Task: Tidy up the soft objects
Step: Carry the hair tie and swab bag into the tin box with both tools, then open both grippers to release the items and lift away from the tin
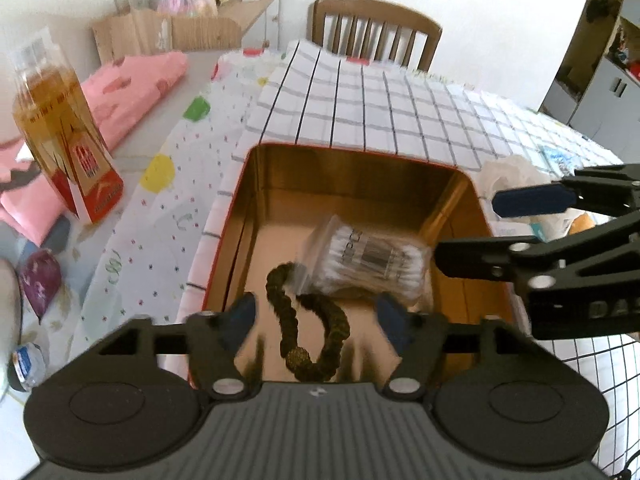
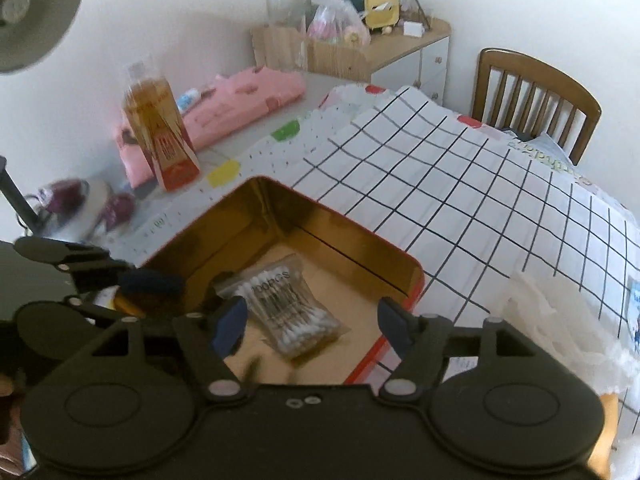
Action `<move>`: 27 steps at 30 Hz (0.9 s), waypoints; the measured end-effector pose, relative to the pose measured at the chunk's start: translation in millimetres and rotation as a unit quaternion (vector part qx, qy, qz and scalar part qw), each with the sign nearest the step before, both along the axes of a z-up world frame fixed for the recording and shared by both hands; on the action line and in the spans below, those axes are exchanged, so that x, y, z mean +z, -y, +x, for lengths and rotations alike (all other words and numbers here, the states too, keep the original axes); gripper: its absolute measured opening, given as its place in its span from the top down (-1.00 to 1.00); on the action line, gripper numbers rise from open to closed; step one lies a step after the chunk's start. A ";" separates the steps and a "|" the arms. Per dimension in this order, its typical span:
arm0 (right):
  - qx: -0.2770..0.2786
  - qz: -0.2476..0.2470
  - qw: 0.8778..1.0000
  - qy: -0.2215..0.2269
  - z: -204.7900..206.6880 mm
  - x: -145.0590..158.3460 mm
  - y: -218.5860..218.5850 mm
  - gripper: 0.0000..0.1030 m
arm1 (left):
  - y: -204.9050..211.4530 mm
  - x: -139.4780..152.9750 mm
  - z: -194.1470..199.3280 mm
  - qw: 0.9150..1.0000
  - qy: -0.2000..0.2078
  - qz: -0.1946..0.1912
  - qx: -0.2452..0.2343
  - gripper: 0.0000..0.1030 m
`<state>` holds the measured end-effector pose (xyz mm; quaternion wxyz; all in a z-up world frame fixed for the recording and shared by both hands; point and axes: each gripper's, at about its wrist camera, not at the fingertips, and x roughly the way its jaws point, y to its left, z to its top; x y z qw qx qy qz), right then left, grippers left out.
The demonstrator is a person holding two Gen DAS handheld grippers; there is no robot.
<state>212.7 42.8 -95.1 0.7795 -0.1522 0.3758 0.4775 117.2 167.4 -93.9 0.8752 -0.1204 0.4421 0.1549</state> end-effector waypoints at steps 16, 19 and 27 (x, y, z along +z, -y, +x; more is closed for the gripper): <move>-0.051 0.088 0.995 0.011 -16.6 39.0 90.1 -0.66 | 36.0 41.0 -16.6 0.998 0.049 0.021 -0.038 -0.41; -0.061 0.105 0.992 0.019 -21.8 47.1 106.5 -0.70 | 47.3 51.1 -19.4 0.996 0.067 0.027 -0.048 -0.49; -0.094 0.132 0.986 0.048 -37.0 56.8 153.6 -0.90 | 83.2 74.8 -19.0 0.990 0.104 0.039 -0.088 -0.62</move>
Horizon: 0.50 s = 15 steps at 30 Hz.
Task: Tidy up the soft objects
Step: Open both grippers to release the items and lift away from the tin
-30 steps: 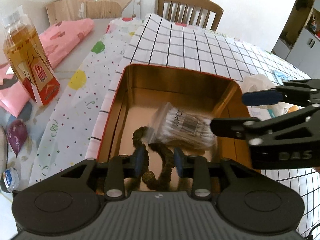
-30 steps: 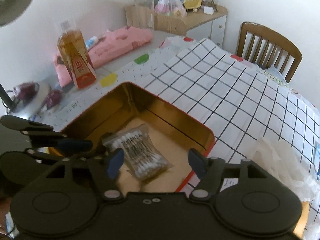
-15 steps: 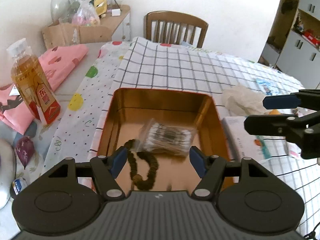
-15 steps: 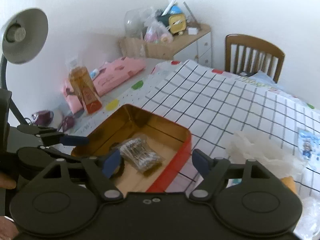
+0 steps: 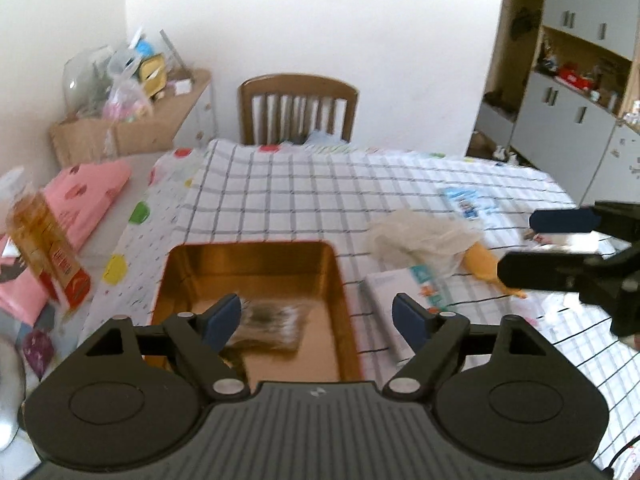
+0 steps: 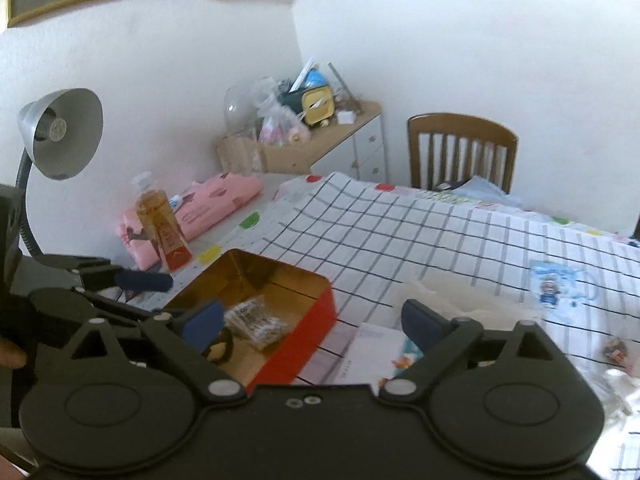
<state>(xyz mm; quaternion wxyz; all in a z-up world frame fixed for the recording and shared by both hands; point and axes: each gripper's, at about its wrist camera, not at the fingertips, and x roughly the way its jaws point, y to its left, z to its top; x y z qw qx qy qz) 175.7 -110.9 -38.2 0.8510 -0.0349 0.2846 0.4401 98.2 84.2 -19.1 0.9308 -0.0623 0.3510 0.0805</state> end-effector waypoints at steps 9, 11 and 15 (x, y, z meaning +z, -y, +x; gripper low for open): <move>-0.052 0.011 0.999 0.000 -14.0 -7.5 58.2 -0.99 | 40.4 11.5 7.1 0.998 0.042 -0.016 -0.051 -0.89; -0.064 0.011 0.998 -0.001 -14.8 -9.8 71.1 -0.99 | 48.9 12.2 11.9 0.997 0.044 -0.018 -0.058 -0.98; -0.090 0.011 0.996 -0.007 -13.5 -16.1 94.3 -0.99 | 64.7 11.3 25.7 0.997 0.044 -0.021 -0.066 -0.98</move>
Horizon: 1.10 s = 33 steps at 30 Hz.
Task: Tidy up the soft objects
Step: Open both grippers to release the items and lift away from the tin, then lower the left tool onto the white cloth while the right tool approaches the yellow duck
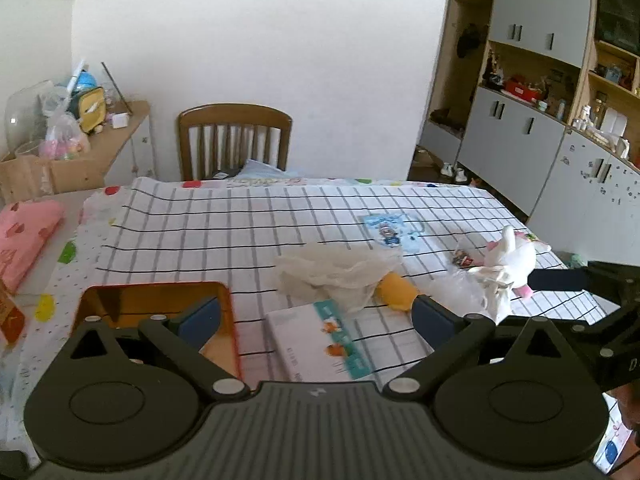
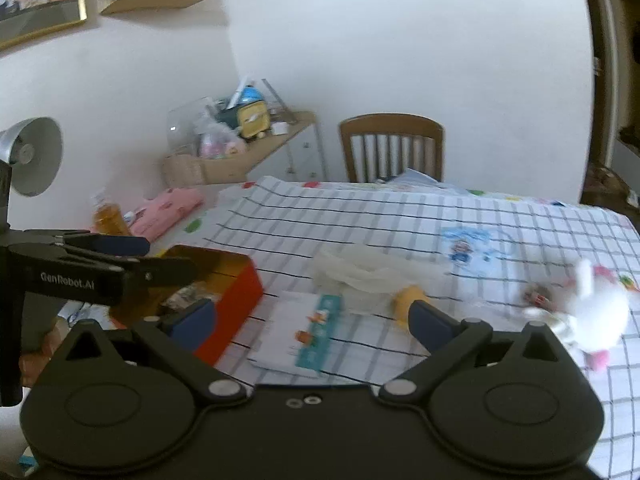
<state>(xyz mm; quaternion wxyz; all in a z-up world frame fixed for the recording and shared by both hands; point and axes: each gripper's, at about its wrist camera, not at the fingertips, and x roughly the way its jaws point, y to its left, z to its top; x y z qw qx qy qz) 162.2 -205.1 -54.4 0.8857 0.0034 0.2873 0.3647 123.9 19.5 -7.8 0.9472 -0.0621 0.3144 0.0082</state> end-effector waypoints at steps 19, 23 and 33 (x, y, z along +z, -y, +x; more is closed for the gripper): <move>-0.021 -0.035 0.999 -0.009 50.4 -26.9 43.2 -0.99 | 36.4 -32.5 103.8 0.998 -0.047 0.031 0.022 -0.98; 0.000 -0.040 0.999 -0.010 65.9 -32.4 32.1 -0.99 | 39.3 -41.6 125.4 0.997 -0.050 0.047 0.037 -0.98; 0.048 -0.060 0.997 -0.025 102.0 -57.6 -5.0 -0.95 | 32.2 -71.9 171.8 0.996 -0.073 0.031 0.043 -0.98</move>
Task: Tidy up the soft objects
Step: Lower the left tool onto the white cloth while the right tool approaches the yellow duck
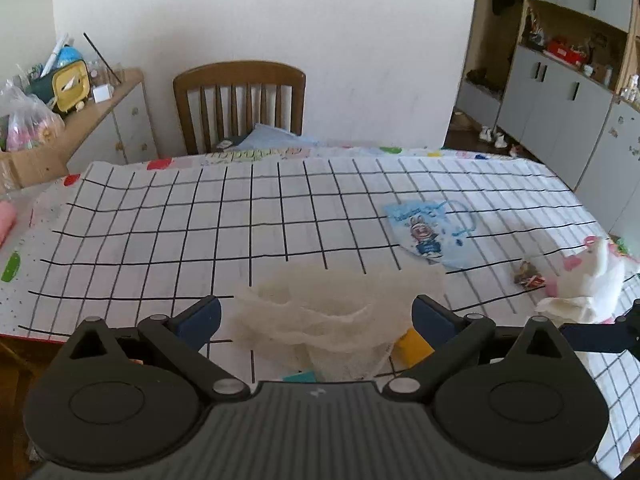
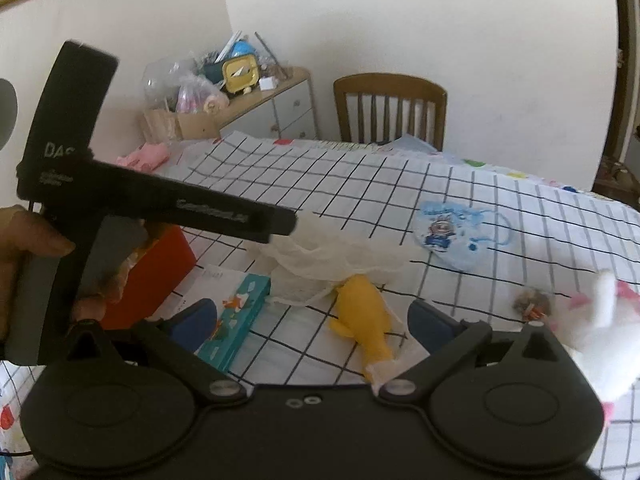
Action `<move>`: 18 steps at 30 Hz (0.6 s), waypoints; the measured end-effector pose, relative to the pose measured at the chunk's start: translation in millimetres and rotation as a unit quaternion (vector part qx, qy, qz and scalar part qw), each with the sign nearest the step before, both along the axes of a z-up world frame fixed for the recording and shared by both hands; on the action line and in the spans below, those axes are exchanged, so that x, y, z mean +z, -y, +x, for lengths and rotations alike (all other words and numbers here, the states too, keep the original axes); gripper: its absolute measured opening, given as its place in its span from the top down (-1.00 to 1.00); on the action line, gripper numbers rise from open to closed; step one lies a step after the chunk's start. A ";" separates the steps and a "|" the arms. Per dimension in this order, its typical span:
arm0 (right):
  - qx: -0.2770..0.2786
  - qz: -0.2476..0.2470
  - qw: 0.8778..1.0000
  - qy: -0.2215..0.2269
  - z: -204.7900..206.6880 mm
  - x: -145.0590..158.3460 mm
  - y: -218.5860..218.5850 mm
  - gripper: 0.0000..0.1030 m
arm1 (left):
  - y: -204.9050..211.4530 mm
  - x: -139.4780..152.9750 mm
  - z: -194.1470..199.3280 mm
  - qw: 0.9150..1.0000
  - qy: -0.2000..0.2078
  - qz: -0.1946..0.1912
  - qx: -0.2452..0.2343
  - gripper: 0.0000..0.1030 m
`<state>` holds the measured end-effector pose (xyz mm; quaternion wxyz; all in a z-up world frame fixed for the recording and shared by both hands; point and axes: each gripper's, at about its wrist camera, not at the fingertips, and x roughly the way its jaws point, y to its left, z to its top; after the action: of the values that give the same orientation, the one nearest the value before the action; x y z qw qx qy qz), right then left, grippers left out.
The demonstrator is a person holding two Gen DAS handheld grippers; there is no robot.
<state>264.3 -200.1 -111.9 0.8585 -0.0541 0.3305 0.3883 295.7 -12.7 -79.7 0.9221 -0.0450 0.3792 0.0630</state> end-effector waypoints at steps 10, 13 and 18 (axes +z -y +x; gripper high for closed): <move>0.018 -0.042 0.999 -0.018 33.0 -33.1 -27.5 -0.78 | -5.0 -32.8 38.3 0.999 -0.049 -0.002 0.010 -0.99; 0.021 -0.057 0.998 -0.018 37.2 -41.4 -32.4 -0.70 | -15.8 -41.5 47.4 0.998 -0.061 -0.012 0.026 -0.99; 0.017 -0.088 0.996 -0.008 41.6 -52.1 -39.1 -0.65 | -30.7 -52.6 58.5 0.996 -0.076 -0.041 0.035 -0.98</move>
<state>305.9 -161.0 -164.0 0.8410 -0.1319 0.3691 0.3730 354.2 18.0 -132.3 0.8850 -0.0916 0.4490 0.0828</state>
